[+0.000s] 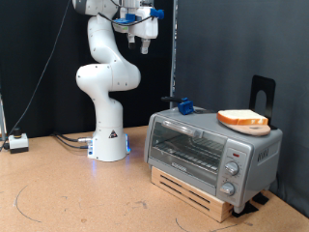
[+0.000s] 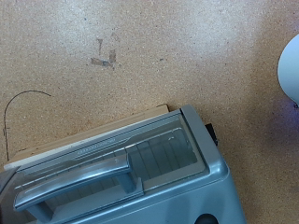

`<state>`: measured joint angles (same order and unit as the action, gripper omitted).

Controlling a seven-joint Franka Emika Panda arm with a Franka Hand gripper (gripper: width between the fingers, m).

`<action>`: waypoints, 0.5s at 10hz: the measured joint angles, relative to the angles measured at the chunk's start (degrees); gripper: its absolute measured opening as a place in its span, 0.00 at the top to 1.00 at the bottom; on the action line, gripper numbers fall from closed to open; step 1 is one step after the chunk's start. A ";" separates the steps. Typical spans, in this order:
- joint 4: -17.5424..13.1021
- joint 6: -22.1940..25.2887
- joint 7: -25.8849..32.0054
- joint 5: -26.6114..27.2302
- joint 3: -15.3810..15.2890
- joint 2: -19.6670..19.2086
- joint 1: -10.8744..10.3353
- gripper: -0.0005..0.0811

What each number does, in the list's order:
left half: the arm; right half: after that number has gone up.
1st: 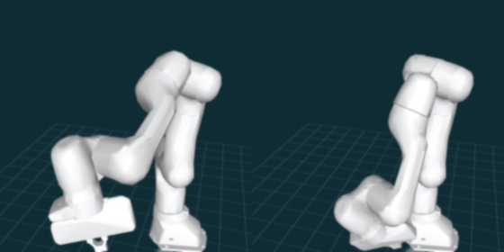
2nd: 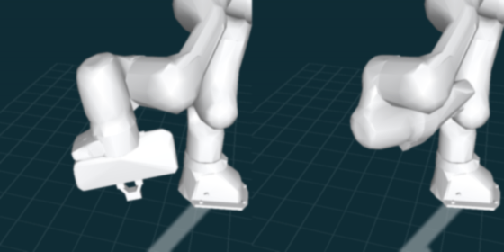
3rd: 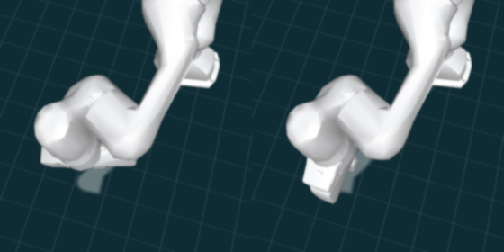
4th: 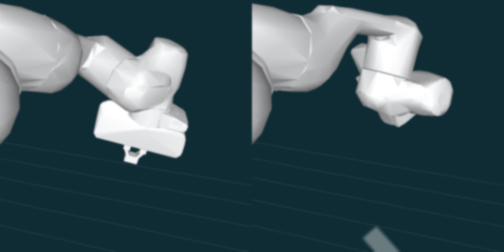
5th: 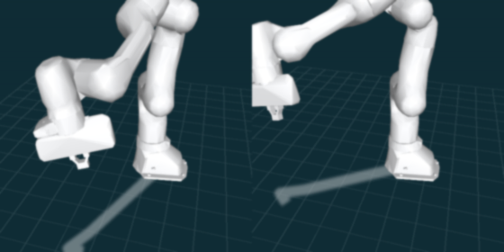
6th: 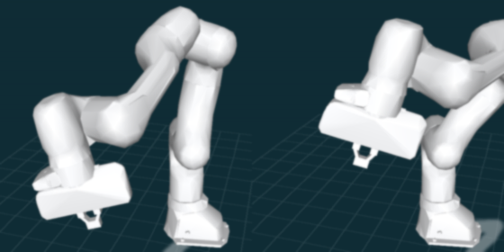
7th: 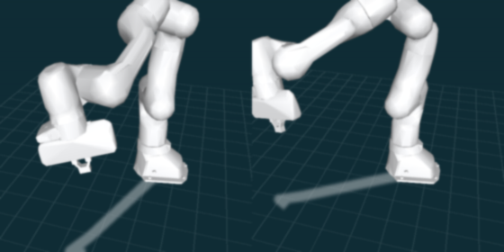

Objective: Make a piece of toast with the oven

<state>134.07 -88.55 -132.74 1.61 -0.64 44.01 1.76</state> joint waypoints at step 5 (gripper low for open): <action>0.11 -0.68 23.81 4.32 2.26 0.59 -6.59 0.00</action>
<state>134.19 -89.23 -108.93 5.93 1.62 44.59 -4.83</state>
